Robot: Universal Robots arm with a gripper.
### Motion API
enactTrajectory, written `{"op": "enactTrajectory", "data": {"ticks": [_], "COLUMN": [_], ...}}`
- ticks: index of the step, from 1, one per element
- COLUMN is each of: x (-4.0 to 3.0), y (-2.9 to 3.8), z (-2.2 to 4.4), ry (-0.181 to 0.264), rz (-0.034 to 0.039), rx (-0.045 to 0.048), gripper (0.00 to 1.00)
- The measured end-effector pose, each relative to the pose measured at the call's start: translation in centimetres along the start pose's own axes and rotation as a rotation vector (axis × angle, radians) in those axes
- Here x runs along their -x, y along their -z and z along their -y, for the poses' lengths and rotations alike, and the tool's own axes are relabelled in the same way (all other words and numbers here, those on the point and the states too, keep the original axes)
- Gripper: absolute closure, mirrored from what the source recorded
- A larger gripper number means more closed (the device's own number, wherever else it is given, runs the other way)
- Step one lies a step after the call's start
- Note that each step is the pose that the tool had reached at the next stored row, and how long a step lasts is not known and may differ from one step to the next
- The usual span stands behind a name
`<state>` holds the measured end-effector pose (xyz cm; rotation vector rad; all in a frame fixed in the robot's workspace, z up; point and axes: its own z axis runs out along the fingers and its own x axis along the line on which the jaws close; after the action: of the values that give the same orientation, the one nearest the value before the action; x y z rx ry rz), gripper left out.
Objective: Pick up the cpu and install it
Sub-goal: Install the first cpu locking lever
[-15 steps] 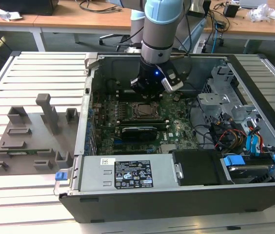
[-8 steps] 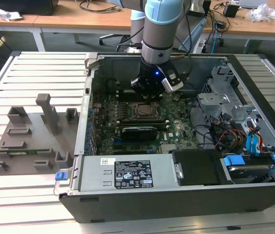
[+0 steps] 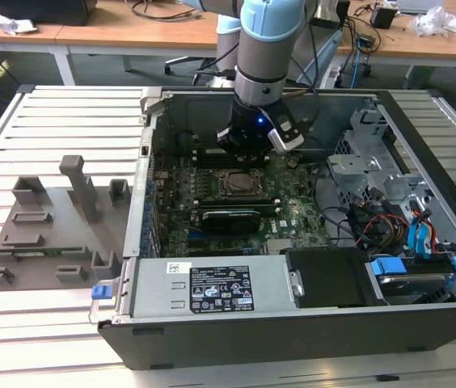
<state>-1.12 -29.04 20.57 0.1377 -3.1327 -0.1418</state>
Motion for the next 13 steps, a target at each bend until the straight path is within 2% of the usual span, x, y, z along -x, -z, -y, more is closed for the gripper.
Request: {"op": "enactTrajectory", "data": {"ticks": [1, 2, 4, 6, 9, 11, 13], "x": [0.01, 0.0, -0.01, -0.03, -0.08, -0.11, -0.12], "y": [0.47, 0.9, 1.11, 1.28, 1.37, 1.59, 2.61], "z": [-0.04, -0.08, -0.05, 0.24, 0.8, 1.13, 1.18], "ry": [0.0, 0.0, 0.0, 0.0, -0.001, -0.001, -0.001], "rz": [-0.0004, -0.0015, -0.0034, -0.0067, -0.0089, -0.0097, -0.0095], "rx": [-0.0035, -0.0168, -0.0379, -0.0746, -0.1008, -0.1079, -0.1081], "gripper": [0.89, 0.89, 0.89, 0.89, 0.89, 0.89, 0.89]}}
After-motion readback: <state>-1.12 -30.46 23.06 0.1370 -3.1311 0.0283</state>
